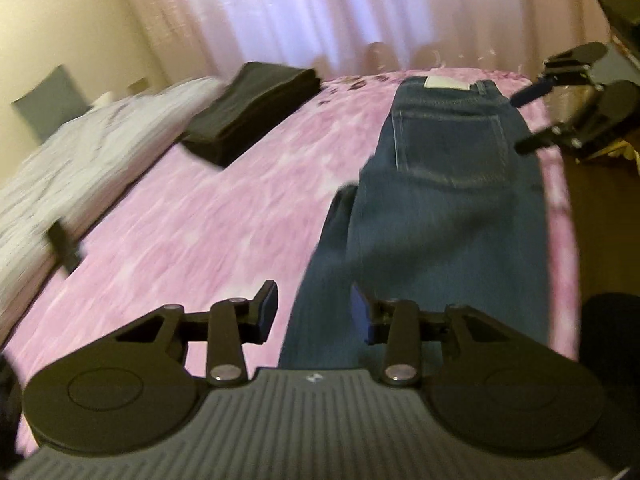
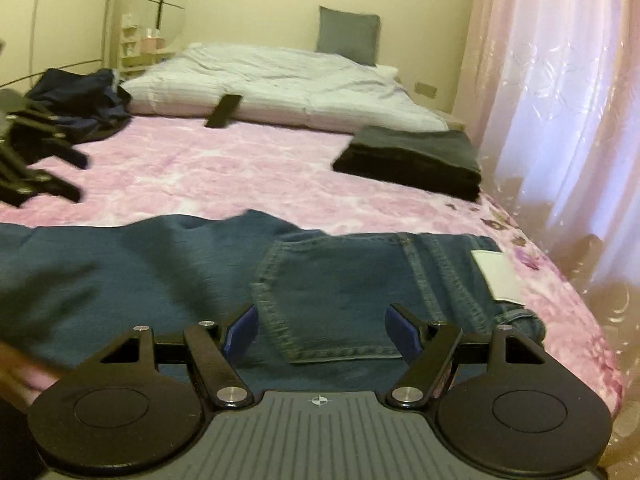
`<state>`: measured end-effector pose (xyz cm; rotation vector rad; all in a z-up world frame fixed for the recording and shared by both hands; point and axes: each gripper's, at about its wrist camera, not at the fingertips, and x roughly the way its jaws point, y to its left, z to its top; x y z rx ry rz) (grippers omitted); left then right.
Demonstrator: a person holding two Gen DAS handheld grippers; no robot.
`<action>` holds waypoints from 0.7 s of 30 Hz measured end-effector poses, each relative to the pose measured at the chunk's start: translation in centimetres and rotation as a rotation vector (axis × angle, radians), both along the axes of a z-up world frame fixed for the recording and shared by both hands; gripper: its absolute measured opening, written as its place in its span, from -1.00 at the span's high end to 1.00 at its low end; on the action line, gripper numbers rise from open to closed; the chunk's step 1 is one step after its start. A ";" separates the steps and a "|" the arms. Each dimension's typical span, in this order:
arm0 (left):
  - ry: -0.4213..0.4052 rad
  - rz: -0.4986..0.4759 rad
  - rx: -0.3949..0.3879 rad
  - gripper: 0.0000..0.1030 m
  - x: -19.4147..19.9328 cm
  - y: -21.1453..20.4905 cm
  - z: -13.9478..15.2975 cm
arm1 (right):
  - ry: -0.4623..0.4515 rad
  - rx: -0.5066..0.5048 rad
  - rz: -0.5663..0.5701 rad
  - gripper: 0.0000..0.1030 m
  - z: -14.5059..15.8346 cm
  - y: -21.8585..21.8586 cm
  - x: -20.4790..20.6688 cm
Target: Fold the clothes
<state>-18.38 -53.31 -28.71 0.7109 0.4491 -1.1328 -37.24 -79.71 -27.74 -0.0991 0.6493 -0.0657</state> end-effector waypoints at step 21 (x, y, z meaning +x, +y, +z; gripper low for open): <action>0.357 -0.094 -0.050 0.97 13.3 -9.6 -6.1 | 0.079 0.037 -0.181 -0.89 -3.9 -7.3 5.4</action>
